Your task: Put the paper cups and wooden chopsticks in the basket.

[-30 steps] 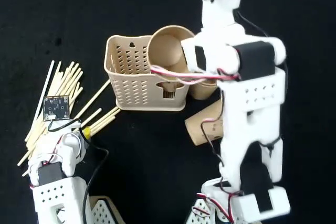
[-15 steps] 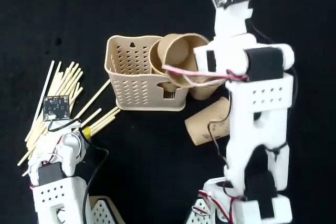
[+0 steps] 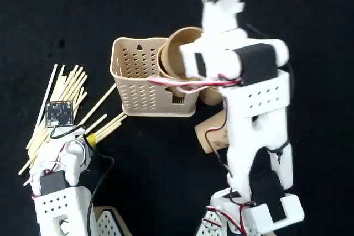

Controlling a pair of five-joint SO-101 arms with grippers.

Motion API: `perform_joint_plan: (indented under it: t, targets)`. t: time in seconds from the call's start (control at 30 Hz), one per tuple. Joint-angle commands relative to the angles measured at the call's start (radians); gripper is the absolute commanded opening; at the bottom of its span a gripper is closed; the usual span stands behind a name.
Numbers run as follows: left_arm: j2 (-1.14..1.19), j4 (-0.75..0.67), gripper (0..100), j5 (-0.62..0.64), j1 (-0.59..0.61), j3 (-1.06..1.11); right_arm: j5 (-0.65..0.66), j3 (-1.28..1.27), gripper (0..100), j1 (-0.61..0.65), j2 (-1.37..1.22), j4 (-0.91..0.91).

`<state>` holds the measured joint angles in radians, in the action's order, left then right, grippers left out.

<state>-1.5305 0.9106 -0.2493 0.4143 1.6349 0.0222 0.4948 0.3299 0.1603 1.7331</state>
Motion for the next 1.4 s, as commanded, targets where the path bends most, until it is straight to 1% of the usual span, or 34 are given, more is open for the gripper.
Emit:
perform_joint_plan:
  t: [0.0, 0.3, 0.43, 0.5, 0.6, 0.7, 0.8, 1.0, 1.1, 1.17, 1.27, 1.37]
  targets:
    - [-0.008, -0.014, 27, -0.005, -0.012, -0.005, -0.011, 0.088, 20.8, 0.035, 0.001, 0.025]
    - [-0.008, -0.014, 27, -0.005, -0.012, -0.005, -0.005, 0.134, 20.5, 0.025, 0.008, 0.020]
    - [-0.008, -0.014, 27, -0.005, -0.012, -0.005, -0.008, 0.150, 20.6, -0.068, 0.001, 0.018]
    - [-0.008, -0.014, 27, -0.005, -0.012, -0.005, -0.005, 0.117, 20.5, -0.106, -0.013, 0.018]
    - [-0.008, -0.014, 27, -0.005, -0.012, -0.005, -0.005, 0.022, 20.5, -0.130, -0.059, -0.023]
    - [-0.008, -0.014, 27, -0.005, -0.012, -0.005, -0.005, -0.004, 20.5, -0.153, -0.084, -0.055]
    - [-0.008, -0.014, 27, -0.005, -0.012, -0.005, -0.005, -0.001, 20.5, -0.161, -0.079, -0.075]
    - [-0.008, -0.014, 27, -0.005, -0.012, -0.005, -0.005, 0.077, 20.5, -0.157, -0.028, -0.037]
    - [-0.008, -0.014, 27, -0.005, -0.012, -0.005, 0.006, 0.104, 20.6, -0.227, -0.013, 0.008]
    - [-0.008, -0.014, 27, -0.005, -0.012, -0.005, 0.060, 0.090, 20.5, -0.295, -0.016, 0.026]
    - [-0.008, -0.014, 27, -0.005, -0.012, -0.005, 0.141, -0.016, 20.7, -0.390, -0.042, 0.015]
    - [-0.008, -0.014, 27, -0.005, -0.012, -0.005, 0.180, -0.162, 20.8, -0.456, -0.104, -0.058]
